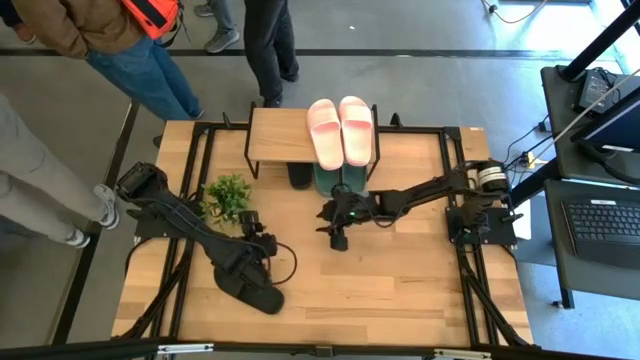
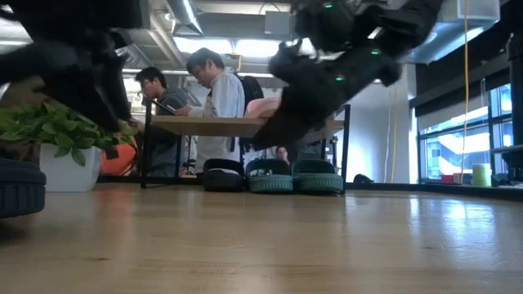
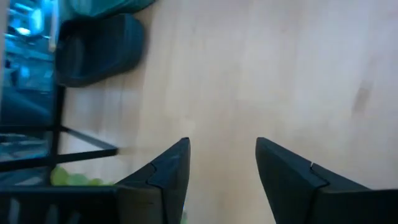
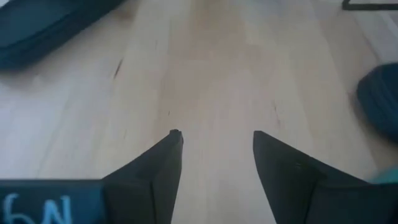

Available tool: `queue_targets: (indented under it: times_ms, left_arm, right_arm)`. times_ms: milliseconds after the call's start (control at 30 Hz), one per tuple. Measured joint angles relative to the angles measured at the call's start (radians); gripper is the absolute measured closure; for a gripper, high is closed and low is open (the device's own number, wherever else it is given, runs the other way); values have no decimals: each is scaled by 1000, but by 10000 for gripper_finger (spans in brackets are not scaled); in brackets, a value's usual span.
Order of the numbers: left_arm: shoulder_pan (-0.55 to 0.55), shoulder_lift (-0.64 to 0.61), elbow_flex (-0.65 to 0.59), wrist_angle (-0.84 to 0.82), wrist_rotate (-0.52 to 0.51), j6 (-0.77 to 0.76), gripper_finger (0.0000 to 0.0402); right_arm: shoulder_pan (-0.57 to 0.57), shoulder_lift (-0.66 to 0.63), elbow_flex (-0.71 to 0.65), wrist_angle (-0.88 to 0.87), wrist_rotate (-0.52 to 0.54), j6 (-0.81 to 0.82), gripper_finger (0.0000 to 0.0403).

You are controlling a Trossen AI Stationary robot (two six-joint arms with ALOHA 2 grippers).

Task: Pick and place slides into the shelf
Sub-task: Put the black slide under the shelf

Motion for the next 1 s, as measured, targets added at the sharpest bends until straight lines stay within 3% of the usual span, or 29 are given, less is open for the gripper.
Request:
queue_targets:
  times_ms: [233,400,667,1000]
  left_arm:
    - [-49,-2,58,8,59,-77,227]
    - [-54,-2,120,7,182,-187,227]
    - [-74,6,220,-43,300,-418,227]
    - [-94,182,384,-364,511,-716,227]
  right_arm:
    - [-1,-192,-267,186,6,42,206]
    - [-1,-304,-378,235,4,42,206]
    - [-5,-347,-415,243,4,-9,206]
    - [-5,-347,-415,248,4,-44,206]
